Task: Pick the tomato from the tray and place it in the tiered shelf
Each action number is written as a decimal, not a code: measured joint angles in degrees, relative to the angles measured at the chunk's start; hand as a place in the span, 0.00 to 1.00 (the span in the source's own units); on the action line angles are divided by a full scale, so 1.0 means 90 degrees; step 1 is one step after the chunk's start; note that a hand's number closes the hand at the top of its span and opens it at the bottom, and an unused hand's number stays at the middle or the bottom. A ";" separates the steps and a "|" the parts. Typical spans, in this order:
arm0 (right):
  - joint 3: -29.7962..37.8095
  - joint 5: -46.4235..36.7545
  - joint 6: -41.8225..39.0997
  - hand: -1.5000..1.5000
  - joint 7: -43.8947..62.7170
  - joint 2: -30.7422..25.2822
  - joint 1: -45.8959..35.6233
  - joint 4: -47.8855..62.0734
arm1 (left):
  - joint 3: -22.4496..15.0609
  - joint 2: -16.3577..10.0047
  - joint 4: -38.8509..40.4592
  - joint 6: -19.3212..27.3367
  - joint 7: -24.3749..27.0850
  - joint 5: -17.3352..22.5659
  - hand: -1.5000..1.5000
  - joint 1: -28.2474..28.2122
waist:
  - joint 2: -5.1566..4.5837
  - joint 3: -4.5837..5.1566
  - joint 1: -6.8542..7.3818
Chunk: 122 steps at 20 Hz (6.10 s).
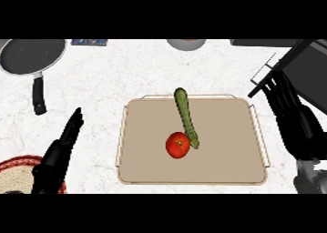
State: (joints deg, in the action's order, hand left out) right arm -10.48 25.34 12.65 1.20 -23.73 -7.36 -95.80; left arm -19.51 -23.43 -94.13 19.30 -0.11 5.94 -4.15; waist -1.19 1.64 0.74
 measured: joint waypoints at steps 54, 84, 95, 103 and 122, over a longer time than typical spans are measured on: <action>-0.3586 -0.7243 -0.2705 0.00 0.6526 0.1759 -0.2199 0.0567 | 0.1979 -0.0324 0.1699 -0.1568 -0.0160 0.1072 0.50 0.0345 | 0.0135 -0.0179 -0.0065; -0.2618 -0.8888 -0.2398 1.00 0.4606 0.2519 -0.1659 0.2281 | 0.2780 0.0333 0.1359 -0.2201 -0.0511 0.0261 0.50 0.0257 | 0.0220 -0.0157 -0.0070; -0.2453 -0.9557 -0.2451 1.00 0.4838 0.2360 -0.1487 0.1052 | 0.3006 0.0440 0.1373 -0.2356 -0.0564 0.0114 0.50 0.0280 | 0.0161 -0.0176 -0.0097; -0.0635 -0.9481 -0.2743 1.00 0.5737 0.1458 -0.1614 0.0055 | 0.3130 0.0396 0.1439 -0.2415 -0.0523 0.0133 0.50 0.0240 | 0.0159 -0.0179 -0.0174; 0.1294 -0.8925 -0.3879 1.00 0.6762 0.1687 -0.2582 -0.4040 | 0.3147 0.0576 0.1475 -0.2476 -0.0508 0.0011 0.50 0.0294 | 0.0170 -0.0173 -0.0127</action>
State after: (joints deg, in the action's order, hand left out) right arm 1.16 -54.98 -22.26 62.06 -8.54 -30.60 -132.15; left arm 8.81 -18.24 -80.85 -2.98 -4.69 6.04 -1.51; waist 0.34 0.08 -0.41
